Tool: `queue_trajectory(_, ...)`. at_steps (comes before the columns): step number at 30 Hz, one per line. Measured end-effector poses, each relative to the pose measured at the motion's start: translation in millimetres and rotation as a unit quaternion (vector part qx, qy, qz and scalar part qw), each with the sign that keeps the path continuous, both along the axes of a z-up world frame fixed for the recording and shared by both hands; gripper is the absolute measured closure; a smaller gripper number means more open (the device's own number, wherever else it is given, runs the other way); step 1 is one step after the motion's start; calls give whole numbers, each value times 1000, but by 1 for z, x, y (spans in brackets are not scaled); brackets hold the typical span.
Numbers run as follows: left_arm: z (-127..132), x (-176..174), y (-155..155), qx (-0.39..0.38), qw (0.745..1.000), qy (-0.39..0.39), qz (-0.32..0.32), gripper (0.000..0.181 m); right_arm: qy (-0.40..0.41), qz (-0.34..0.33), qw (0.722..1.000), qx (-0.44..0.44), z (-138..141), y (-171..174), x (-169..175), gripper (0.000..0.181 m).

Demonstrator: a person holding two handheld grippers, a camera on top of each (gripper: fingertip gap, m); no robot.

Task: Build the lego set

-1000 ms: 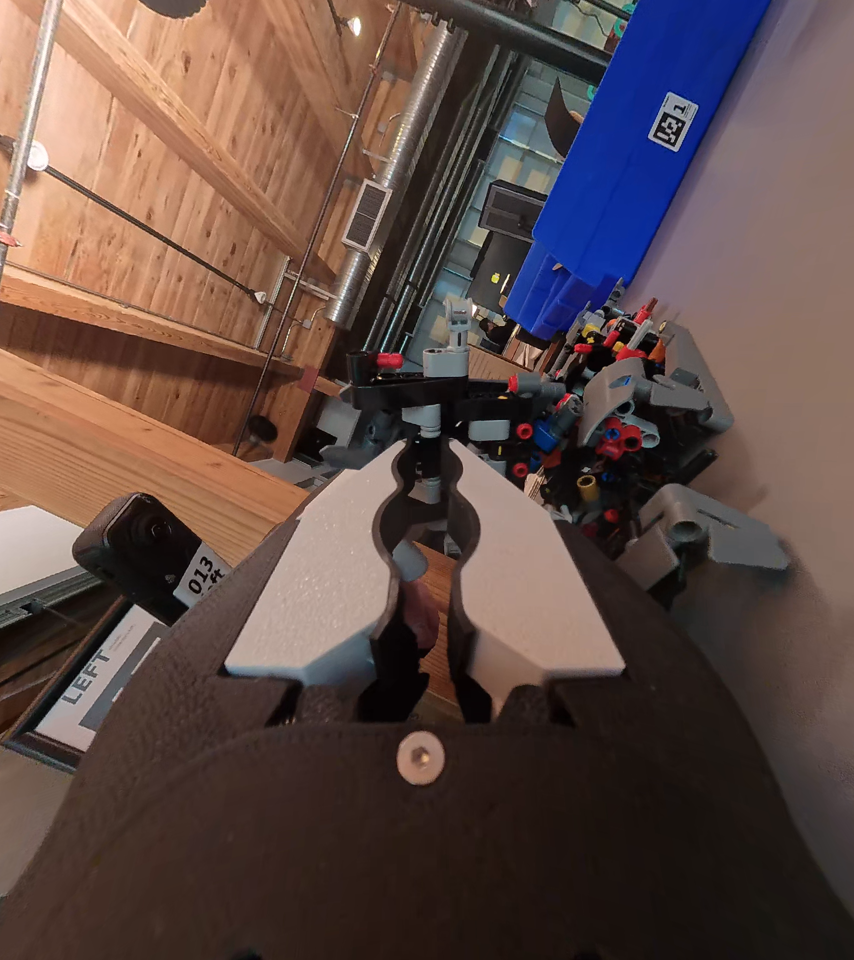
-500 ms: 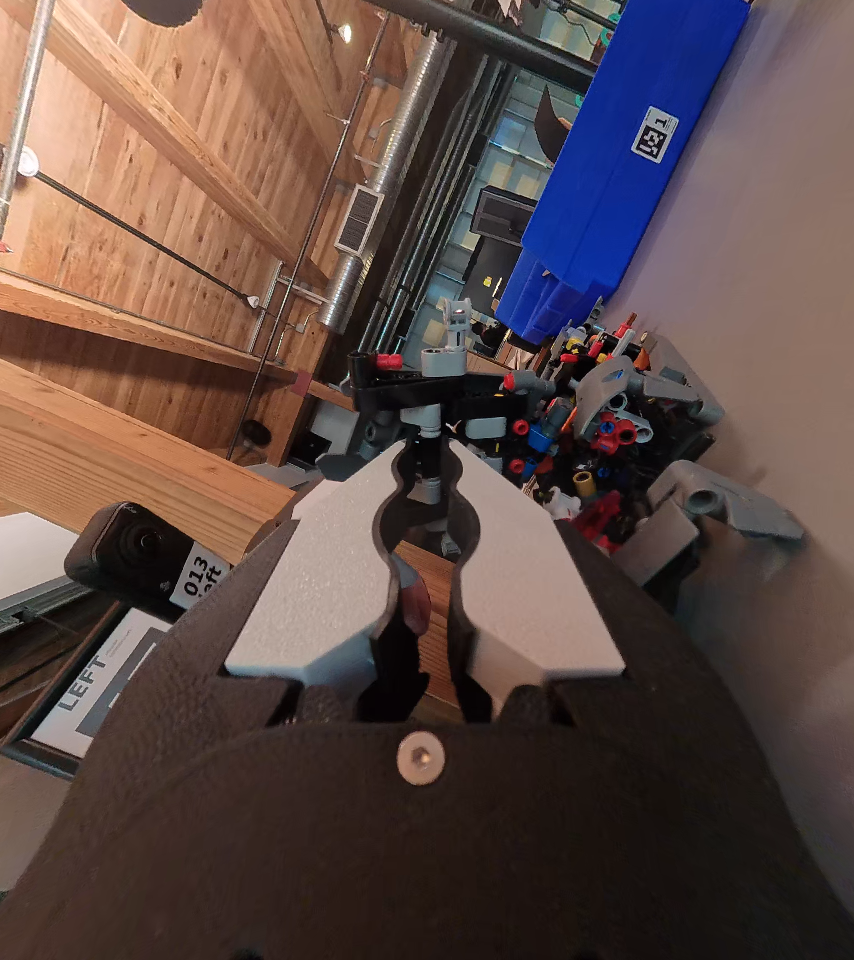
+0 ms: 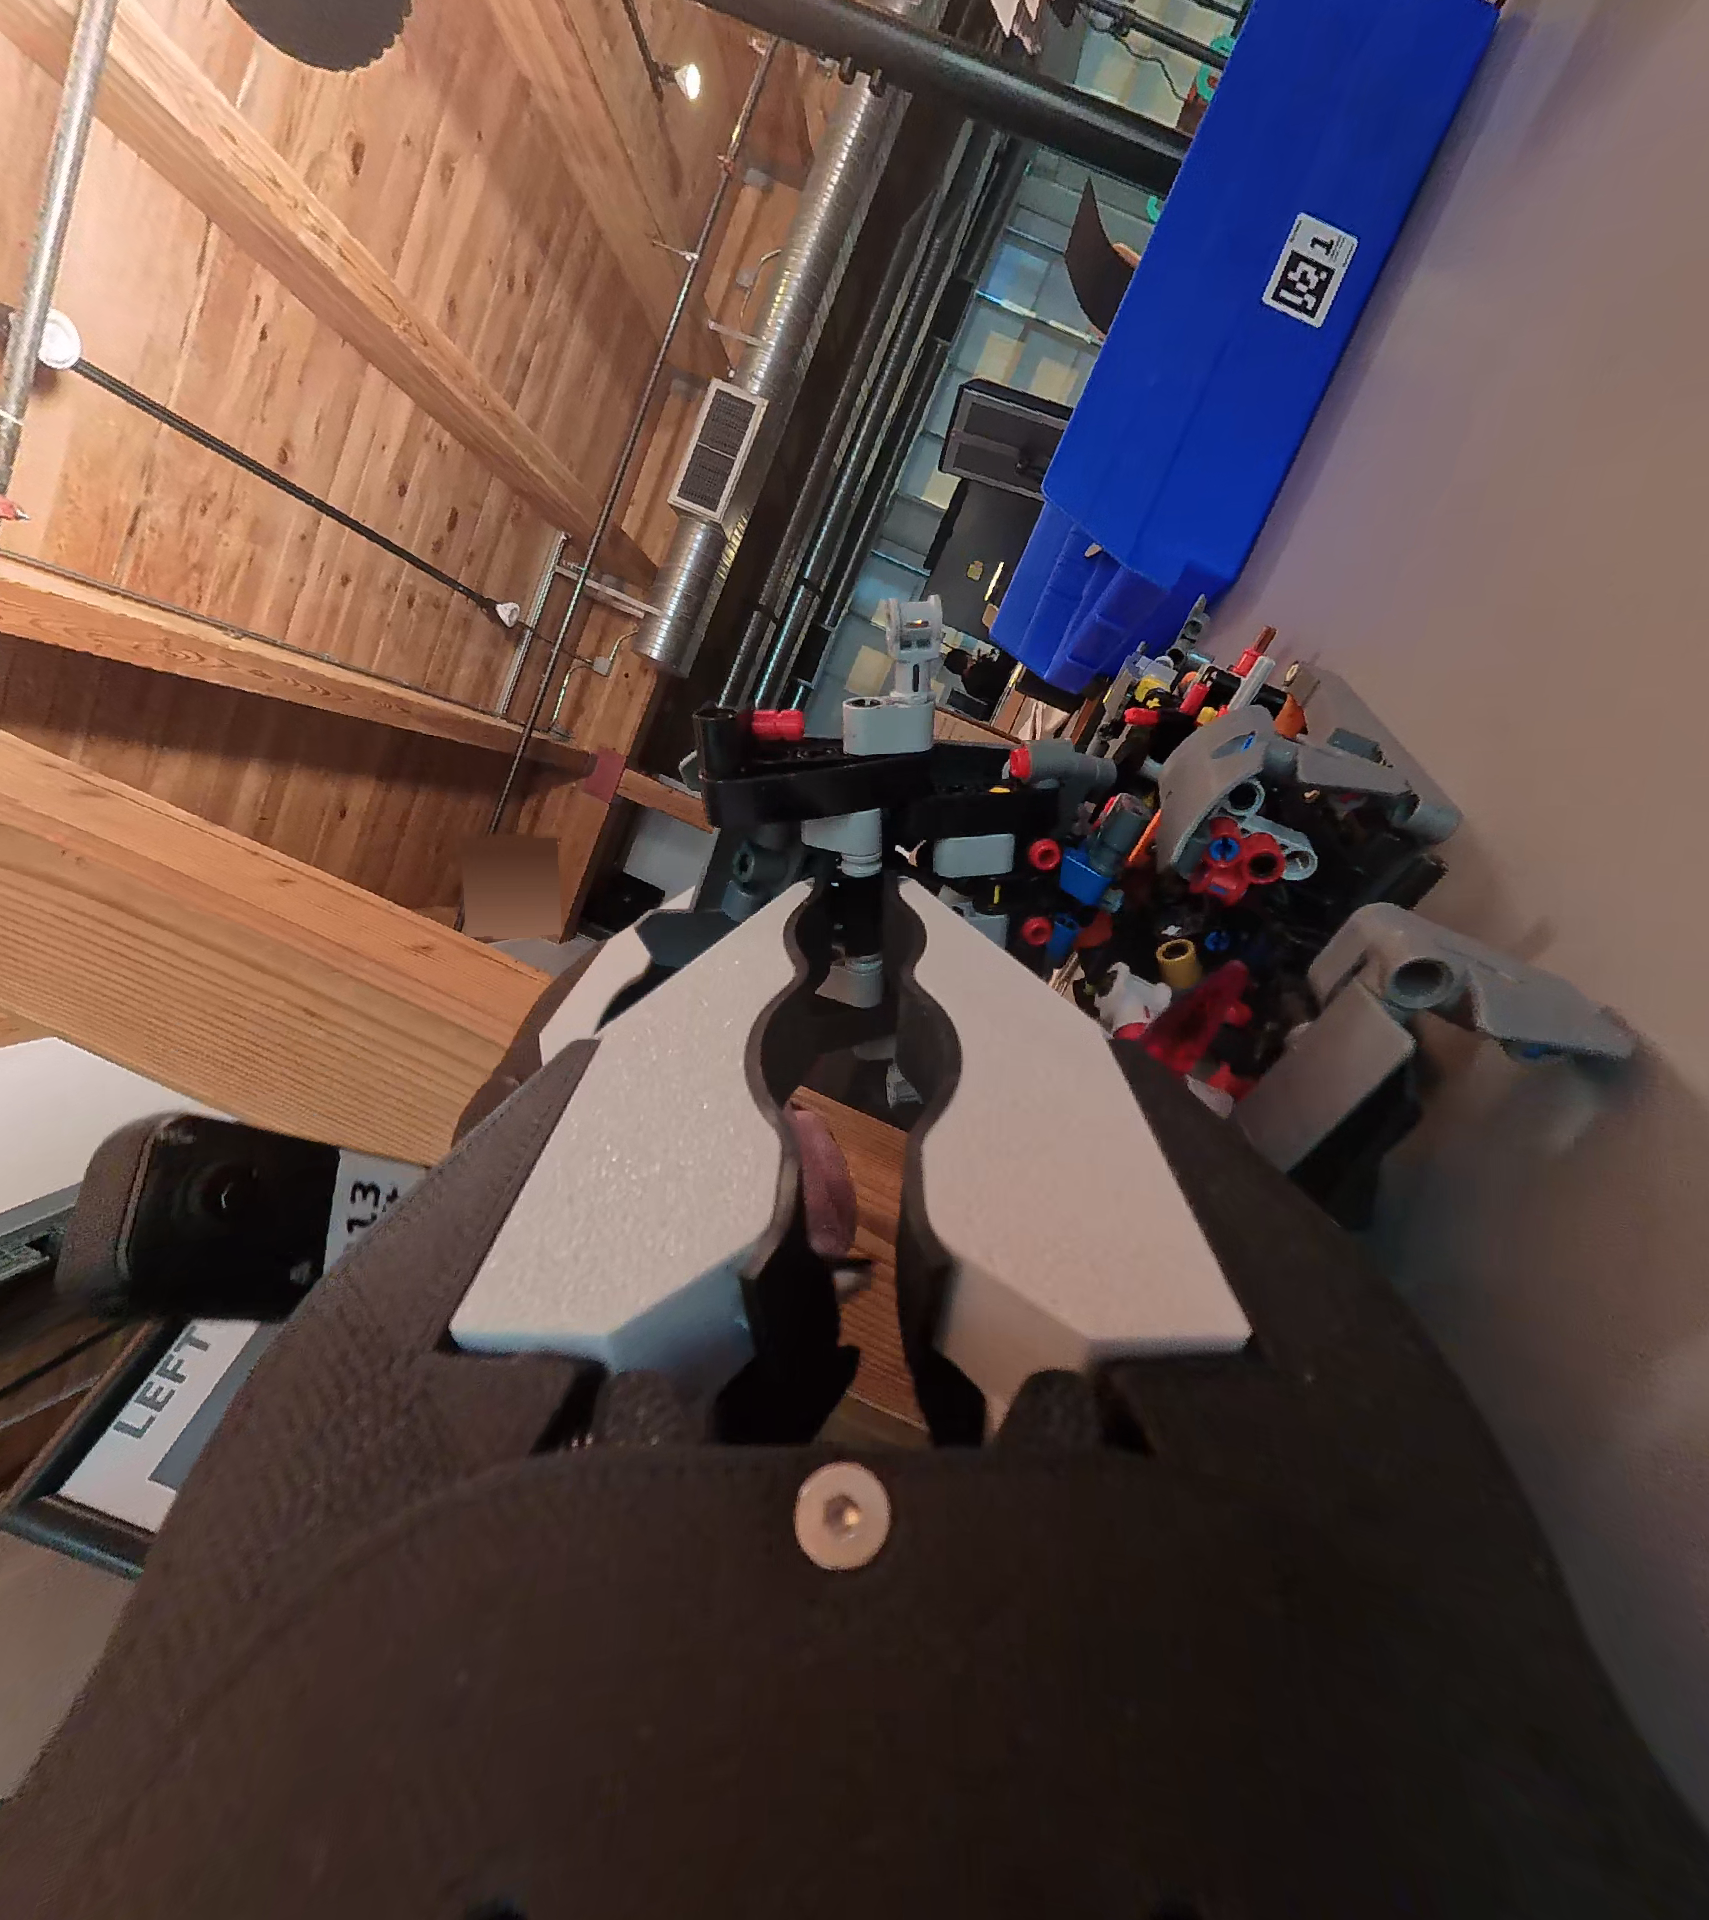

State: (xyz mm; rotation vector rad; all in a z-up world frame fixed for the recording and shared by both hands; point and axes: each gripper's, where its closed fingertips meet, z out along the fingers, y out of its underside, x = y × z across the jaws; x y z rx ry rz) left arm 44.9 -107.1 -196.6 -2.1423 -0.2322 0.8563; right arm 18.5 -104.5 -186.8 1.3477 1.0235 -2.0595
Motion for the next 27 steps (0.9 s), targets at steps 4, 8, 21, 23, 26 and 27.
queue_trajectory(4, -15, -9, -1, -39, 998, 38, 37, 95, -1, 3, 1000, -5, 0, -1, 0, 176)
queue_trajectory(8, -12, -22, -6, -53, 992, 92, 74, 117, -3, 8, 1000, -10, 1, -3, 0, 175)
queue_trajectory(21, 7, -31, -10, -85, 969, 201, 115, 130, -8, 19, 999, -36, 6, 0, 2, 175)
queue_trajectory(23, 7, -29, -9, -81, 970, 197, 115, 126, -7, 24, 999, -40, 8, 2, 5, 175)
queue_trajectory(26, 7, -25, -8, -74, 971, 196, 118, 119, -5, 31, 998, -49, 11, 7, 11, 175)
queue_trajectory(27, 7, -24, -8, -70, 971, 194, 118, 119, -6, 35, 998, -54, 12, 8, 14, 176)
